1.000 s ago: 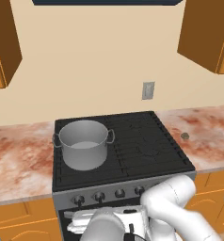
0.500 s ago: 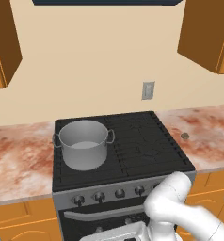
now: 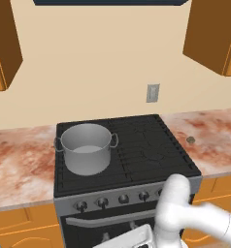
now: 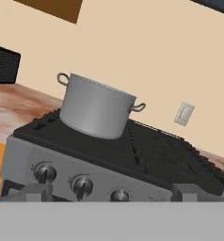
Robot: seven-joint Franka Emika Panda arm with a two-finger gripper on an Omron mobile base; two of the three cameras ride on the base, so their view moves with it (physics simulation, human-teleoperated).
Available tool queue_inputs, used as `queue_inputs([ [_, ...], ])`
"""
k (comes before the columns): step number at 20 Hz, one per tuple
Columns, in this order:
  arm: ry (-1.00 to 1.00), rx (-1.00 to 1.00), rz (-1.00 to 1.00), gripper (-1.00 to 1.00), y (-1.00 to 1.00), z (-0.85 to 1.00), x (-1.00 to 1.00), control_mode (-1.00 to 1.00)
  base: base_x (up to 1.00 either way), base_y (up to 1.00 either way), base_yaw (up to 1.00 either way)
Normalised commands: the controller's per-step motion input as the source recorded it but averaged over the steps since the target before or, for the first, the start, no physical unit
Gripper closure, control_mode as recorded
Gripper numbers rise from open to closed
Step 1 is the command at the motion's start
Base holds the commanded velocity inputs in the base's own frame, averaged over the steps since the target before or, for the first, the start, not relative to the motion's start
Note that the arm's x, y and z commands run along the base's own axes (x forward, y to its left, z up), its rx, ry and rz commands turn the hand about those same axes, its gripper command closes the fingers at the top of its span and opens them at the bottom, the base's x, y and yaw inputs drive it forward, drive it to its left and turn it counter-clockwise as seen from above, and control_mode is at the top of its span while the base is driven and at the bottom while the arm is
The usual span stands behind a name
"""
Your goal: Turn on the burner for the pot on the stove. Wait thirty seconds for the pot to heat up. Then add the garlic to the pot.
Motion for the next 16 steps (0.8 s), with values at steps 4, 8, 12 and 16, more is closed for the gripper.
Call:
queue_inputs([
  [4, 0.00, 0.27, 0.08, -1.00, 0.00, -0.34, 0.74, -1.00, 0.00, 0.00, 0.00],
  [8, 0.01, 0.36, 0.13, -1.00, 0.00, -0.58, 0.46, -1.00, 0.00, 0.00, 0.00],
  [12, 0.00, 0.37, 0.04, -1.00, 0.11, -0.73, 0.29, -1.00, 0.00, 0.00, 0.00],
  [16, 0.00, 0.34, 0.00, -1.00, 0.22, -0.69, 0.29, -1.00, 0.00, 0.00, 0.00],
])
